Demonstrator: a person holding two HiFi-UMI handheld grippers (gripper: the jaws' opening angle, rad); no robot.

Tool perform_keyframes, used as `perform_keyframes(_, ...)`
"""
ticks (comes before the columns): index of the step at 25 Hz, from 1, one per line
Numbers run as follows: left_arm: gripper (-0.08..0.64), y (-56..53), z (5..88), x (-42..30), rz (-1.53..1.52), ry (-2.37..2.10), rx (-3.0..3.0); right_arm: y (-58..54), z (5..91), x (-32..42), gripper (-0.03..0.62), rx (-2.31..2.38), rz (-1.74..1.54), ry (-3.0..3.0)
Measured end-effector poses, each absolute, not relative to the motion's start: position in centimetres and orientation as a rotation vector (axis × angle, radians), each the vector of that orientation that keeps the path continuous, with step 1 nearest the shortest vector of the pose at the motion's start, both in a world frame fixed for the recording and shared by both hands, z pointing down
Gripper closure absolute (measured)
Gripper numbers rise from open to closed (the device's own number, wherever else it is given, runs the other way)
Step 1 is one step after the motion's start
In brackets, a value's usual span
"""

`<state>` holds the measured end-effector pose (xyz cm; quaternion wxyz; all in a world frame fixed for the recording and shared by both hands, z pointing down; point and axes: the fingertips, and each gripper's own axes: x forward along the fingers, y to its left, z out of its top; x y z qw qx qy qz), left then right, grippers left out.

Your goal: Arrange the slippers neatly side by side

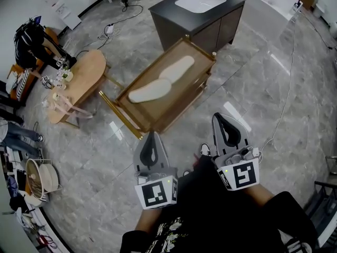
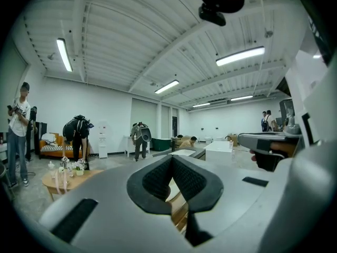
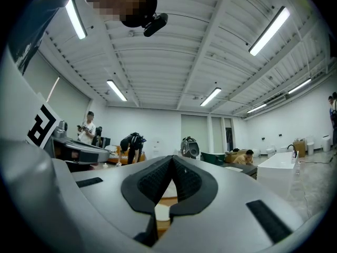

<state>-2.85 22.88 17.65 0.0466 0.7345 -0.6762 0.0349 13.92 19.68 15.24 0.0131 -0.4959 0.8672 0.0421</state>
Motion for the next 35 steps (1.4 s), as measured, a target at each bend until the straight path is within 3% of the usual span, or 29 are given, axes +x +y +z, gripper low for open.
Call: perform_keyframes(35,0.557,15.2,18.1,2.2,0.123,-2.254,2.013,8.4,16.3,18.8,0.595,-1.311,0.062,2.815)
